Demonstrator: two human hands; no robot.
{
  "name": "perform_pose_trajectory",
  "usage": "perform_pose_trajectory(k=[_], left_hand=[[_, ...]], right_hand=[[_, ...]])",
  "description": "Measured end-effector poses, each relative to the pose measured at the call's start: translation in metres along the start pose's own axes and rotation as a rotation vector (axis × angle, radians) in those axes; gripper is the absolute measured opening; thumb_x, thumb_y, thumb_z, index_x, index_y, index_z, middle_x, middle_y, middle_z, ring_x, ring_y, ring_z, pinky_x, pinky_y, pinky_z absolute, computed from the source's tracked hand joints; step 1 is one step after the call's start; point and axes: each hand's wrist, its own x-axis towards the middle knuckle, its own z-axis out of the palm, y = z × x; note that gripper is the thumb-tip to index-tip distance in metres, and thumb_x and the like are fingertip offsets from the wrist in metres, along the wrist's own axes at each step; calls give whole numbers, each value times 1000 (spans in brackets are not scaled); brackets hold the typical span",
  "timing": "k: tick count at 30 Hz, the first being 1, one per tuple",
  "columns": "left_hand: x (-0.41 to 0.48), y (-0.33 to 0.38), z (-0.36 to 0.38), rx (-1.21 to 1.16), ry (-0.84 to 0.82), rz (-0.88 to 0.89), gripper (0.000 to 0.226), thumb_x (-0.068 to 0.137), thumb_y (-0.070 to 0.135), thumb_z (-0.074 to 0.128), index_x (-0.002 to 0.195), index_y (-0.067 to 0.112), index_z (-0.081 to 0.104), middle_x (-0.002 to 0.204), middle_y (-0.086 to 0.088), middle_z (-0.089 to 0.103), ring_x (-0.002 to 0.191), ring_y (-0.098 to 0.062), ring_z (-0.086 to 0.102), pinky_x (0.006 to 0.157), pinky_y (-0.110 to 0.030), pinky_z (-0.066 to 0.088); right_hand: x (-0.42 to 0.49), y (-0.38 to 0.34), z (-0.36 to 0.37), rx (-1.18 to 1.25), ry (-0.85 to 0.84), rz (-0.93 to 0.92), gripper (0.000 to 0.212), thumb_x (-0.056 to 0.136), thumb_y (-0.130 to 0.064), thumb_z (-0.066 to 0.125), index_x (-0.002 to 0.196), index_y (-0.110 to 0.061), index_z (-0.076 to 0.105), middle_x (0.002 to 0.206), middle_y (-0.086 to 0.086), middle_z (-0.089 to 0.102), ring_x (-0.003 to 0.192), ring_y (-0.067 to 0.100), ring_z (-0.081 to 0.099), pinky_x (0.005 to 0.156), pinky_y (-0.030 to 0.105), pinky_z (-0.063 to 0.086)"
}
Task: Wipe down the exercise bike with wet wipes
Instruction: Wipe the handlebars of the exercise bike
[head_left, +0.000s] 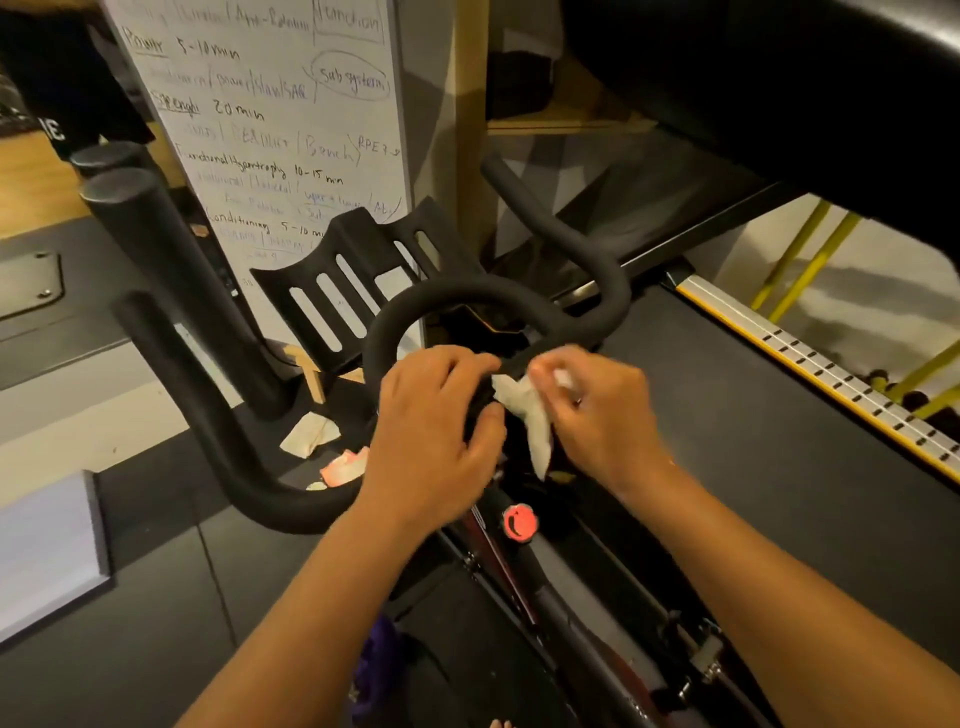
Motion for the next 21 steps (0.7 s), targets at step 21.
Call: perform_pose_trajectory(k=[21], left_hand=[[68,13,43,-16,-188,-139,45,92,39,57,135,28,48,117,16,50,108,2,42,95,-17,32]], right_hand=[[74,123,8,301,451,818,15,87,-25,59,75,-25,67,74,-10,64,78,5,62,67,23,46]])
